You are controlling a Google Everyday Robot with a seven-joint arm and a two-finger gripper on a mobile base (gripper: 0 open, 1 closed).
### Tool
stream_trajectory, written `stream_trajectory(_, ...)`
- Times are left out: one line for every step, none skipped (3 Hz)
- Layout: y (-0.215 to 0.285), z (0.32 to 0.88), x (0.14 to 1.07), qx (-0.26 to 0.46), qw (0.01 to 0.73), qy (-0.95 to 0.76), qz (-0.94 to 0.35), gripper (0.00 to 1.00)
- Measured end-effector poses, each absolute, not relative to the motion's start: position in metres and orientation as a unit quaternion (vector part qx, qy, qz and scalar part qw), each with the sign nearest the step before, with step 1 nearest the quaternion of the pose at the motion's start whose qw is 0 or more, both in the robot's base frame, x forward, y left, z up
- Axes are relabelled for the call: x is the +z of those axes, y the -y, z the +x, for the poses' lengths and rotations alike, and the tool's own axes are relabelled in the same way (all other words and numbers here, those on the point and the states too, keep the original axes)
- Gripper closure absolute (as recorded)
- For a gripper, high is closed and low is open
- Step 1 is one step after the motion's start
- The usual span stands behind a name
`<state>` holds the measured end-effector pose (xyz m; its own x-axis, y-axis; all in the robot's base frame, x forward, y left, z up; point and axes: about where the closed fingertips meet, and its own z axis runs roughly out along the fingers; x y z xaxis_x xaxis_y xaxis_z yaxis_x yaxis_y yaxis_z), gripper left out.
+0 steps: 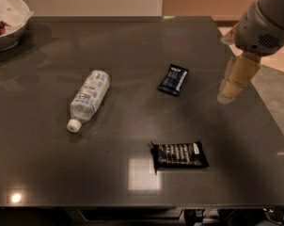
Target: Pick rxbar blueberry
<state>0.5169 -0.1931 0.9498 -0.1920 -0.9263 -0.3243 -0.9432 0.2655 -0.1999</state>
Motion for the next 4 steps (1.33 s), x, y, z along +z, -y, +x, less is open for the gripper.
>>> stream_trajectory(0.179, 0.549, 0.930, 0.044, 0.218, -0.766, -0.603, 0.00)
stream_trajectory(0.163, 0.585, 0.908, 0.065, 0.236, -0.762, -0.599, 0.00)
stream_trajectory(0.146, 0.612, 0.887, 0.083, 0.240, -0.760, -0.598, 0.00)
stream_trajectory(0.132, 0.636, 0.865, 0.105, 0.237, -0.766, -0.589, 0.00)
